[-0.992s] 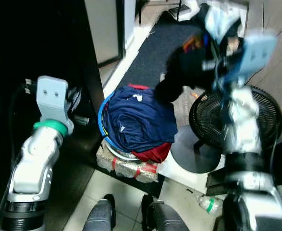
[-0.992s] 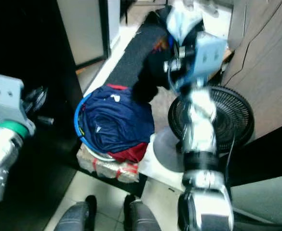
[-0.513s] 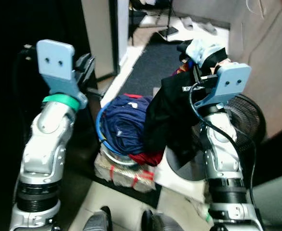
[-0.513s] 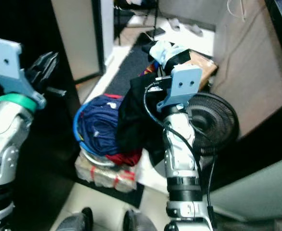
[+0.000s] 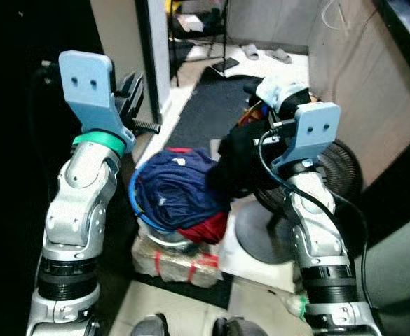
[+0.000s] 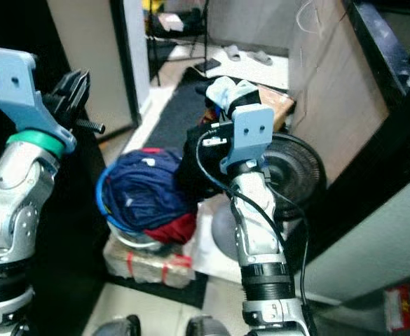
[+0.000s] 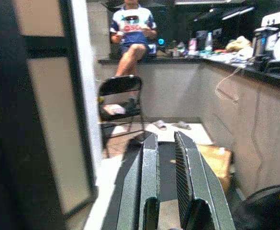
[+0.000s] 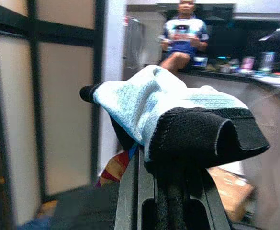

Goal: Clothes washing

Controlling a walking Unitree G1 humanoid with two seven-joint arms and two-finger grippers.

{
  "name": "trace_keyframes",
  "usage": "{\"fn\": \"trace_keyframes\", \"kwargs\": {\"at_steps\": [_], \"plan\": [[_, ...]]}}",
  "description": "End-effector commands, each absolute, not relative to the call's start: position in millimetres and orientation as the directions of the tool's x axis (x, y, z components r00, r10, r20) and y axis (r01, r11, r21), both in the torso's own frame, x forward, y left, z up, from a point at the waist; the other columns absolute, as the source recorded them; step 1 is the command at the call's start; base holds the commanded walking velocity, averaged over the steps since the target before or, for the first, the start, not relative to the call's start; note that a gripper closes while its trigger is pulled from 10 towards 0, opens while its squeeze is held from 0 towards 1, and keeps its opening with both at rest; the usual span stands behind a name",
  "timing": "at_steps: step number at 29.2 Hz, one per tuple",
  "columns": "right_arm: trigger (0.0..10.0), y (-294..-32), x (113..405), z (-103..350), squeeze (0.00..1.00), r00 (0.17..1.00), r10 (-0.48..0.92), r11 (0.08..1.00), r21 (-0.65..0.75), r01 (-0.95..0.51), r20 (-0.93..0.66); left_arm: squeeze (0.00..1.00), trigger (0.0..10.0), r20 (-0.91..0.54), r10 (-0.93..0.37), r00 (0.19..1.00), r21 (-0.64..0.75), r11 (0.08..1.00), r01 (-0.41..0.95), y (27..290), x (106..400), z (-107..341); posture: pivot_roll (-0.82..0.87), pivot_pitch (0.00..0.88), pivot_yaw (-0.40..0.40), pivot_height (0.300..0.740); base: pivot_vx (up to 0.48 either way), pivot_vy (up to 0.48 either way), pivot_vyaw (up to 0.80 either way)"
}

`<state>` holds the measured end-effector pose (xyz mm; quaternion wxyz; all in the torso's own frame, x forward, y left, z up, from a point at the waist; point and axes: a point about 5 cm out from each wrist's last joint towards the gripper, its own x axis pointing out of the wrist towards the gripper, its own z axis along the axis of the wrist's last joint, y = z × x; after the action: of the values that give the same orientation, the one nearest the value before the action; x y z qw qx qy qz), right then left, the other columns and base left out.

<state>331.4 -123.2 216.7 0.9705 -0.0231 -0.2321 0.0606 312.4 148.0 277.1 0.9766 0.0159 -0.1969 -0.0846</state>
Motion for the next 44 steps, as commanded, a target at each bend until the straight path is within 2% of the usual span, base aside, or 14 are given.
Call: {"fn": "trace_keyframes", "kwargs": {"at_steps": [1,44], "plan": [[10.0,-126.0,332.2,219.0,0.0,0.884,0.114,0.993,-0.068,-0.093,0.453,0.0,10.0,0.37,-0.169,0.913,0.07,0.986,0.154,148.5,312.3,274.9,0.02,0.0,-0.004,0.74,0.0,0.0,-0.78],[10.0,-117.4,337.6,244.4,0.0,0.852,0.086,0.992,0.032,-0.12,0.517,0.0,10.0,0.39,-0.161,0.907,0.119,0.985,0.124,156.8,312.3,286.7,0.05,0.0,0.014,0.74,0.0,0.0,-0.79]]}}
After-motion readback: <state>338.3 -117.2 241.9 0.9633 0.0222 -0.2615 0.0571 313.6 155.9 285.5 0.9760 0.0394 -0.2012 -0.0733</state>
